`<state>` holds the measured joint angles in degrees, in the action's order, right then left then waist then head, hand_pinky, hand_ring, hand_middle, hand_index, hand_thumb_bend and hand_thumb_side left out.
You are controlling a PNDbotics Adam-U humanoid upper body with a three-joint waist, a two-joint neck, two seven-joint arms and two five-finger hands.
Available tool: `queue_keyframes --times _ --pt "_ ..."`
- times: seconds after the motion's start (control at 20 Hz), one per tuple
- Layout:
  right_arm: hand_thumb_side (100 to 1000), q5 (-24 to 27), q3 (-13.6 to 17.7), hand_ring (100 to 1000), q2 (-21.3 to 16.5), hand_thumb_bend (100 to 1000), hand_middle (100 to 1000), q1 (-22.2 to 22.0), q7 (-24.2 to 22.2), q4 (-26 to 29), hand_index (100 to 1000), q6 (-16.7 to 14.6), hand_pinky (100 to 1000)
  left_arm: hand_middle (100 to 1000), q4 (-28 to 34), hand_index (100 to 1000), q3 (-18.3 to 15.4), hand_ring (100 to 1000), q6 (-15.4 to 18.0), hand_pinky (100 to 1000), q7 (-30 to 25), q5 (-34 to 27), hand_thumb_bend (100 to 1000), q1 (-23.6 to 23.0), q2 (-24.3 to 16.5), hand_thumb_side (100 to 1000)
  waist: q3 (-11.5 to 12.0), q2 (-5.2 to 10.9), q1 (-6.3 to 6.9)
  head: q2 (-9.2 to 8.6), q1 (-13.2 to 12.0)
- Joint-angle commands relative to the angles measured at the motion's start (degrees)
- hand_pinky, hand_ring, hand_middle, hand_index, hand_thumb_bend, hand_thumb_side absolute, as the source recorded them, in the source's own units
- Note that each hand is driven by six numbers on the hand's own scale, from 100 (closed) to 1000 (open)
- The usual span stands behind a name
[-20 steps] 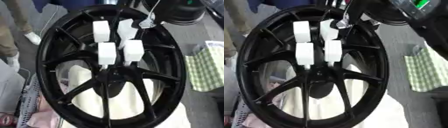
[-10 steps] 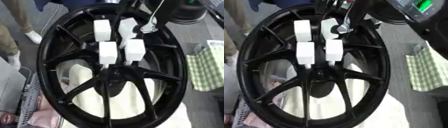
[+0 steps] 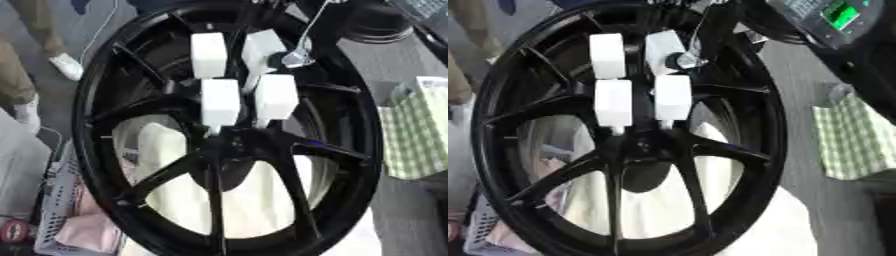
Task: Pull the pin out of the wheel hub.
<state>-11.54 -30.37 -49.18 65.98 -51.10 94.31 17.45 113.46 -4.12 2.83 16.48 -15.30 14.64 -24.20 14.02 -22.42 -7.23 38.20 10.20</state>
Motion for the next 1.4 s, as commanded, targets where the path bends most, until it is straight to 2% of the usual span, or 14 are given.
queue_keyframes --times 0.05,0.2,0.35,0.45,0.65,0.95,1.3,1.4 --pt "100 -0.8 0.8 881 -1.6 306 817 0.6 -0.8 -0.2 859 1.2 841 636 1.1 844 -0.2 774 0.0 818 -0.1 0.2 100 0.4 -0.6 756 0.1 0.77 0.40 -0.36 0.2" --pt "100 -0.9 0.6 878 -1.7 307 801 0.3 -0.9 -0.2 853 1.0 838 636 1.1 844 -0.2 774 0.0 819 -0.1 0.3 100 0.5 -0.5 756 0.1 0.48 0.36 -0.35 0.3" --pt "100 -0.7 0.6 862 -1.6 281 743 0.2 -0.8 -0.3 828 0.9 824 636 1.1 844 -0.1 775 0.0 820 -0.2 0.3 100 0.6 -0.4 757 0.2 0.26 0.36 -0.34 0.3" --pt "100 -0.1 0.7 837 -1.5 225 629 0.2 0.0 -0.4 764 1.0 806 637 1.1 845 -0.1 775 0.0 820 -0.3 0.3 100 0.6 -0.4 757 0.3 0.20 0.36 -0.31 0.4" --pt "100 1.9 0.9 768 -1.3 100 482 0.2 3.3 -0.3 607 1.8 760 637 1.1 845 -0.2 776 0.0 821 -0.3 0.3 100 0.5 -0.2 758 0.3 0.22 0.32 -0.22 0.4" --pt "100 6.1 1.4 702 -1.4 100 386 0.1 7.9 -0.4 495 3.1 701 639 1.1 845 -0.3 778 0.0 822 -0.2 0.3 100 0.2 -0.1 757 0.3 0.58 0.31 -0.01 0.4" --pt "100 6.9 3.7 647 -2.0 100 313 1.3 8.8 0.2 336 4.0 672 640 1.1 846 -0.6 778 0.0 823 0.0 0.4 100 -0.1 -0.4 754 -0.2 1.28 0.36 0.23 0.4" --pt "100 7.2 4.9 638 -2.6 100 299 1.5 8.7 0.4 323 4.1 670 640 1.1 846 -0.6 778 0.1 824 0.1 0.5 100 -0.2 -0.5 754 -0.4 1.51 0.36 0.36 0.2"
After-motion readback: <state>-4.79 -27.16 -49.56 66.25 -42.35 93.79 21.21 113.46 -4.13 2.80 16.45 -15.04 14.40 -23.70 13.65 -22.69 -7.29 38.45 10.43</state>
